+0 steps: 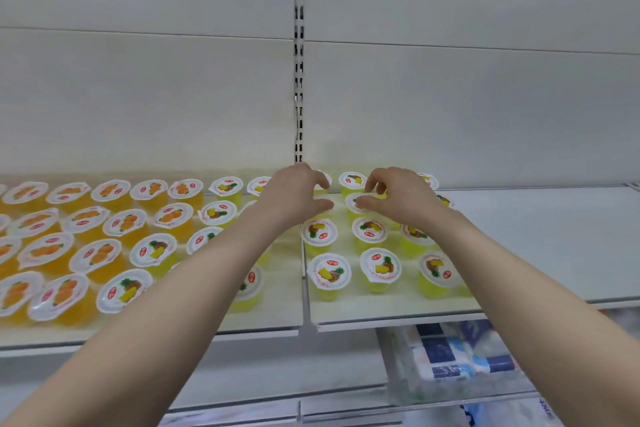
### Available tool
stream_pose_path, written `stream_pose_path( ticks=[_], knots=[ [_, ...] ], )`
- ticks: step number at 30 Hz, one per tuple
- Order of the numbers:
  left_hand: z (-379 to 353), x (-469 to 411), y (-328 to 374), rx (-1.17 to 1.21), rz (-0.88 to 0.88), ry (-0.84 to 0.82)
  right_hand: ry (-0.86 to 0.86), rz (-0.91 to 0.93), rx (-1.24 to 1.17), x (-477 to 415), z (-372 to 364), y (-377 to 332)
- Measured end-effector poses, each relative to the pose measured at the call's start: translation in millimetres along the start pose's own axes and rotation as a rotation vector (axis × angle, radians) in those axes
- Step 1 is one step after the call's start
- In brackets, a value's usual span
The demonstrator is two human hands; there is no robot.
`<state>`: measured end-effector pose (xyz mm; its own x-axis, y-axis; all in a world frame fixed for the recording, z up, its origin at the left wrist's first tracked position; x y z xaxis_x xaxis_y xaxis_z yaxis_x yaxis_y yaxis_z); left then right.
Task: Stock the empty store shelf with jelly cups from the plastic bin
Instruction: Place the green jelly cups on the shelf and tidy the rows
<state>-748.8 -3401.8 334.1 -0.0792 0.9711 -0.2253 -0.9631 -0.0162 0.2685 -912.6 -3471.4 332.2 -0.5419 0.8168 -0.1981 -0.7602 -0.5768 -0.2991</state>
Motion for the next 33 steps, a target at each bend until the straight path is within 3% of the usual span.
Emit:
stream_pose_path(
  ticks=[2, 7, 13, 18, 22, 25, 29, 33],
  knots=[
    [7, 9, 0, 0.049, -0.031, 0.018, -0.030, -0.028, -0.051, 9, 5, 3],
    [2, 35, 11, 0.041, -0.083, -0.118, -0.228, -0.082, 0.032, 36, -7, -8],
    [-2, 46, 20, -0.064, -0.133, -0.099, -0.107, -0.107, 0.051, 49, -8, -18],
    [1, 53, 21, -0.024, -0.106, -0.108, -0.115, -0.116, -0.004, 58, -6, -16],
    [13, 70, 28, 0.070, -0.112, -0.024, -0.018, -0.039, -0.127, 71, 12, -14],
    [10, 92, 37, 0.064, -0.123, -0.070, -0.016, 0.045, -0.143, 88, 17, -18],
    [-3, 112, 44, -0.035, -0.123, -0.126, -0.111, 0.135, -0.020, 106, 6, -26],
    [-7, 118, 50, -0.054, -0.108, -0.077, -0.078, 0.165, 0.084, 115, 1, -32]
  ],
)
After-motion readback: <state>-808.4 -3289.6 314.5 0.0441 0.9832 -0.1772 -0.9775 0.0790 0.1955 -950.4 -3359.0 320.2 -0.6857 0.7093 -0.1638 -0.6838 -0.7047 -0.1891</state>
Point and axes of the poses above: each hand's wrist, its own x-axis away from the middle knuckle, its own z-axis out of the back of the hand, y = z × x, the point moved 7 cm from there along -x, towards the middle knuckle
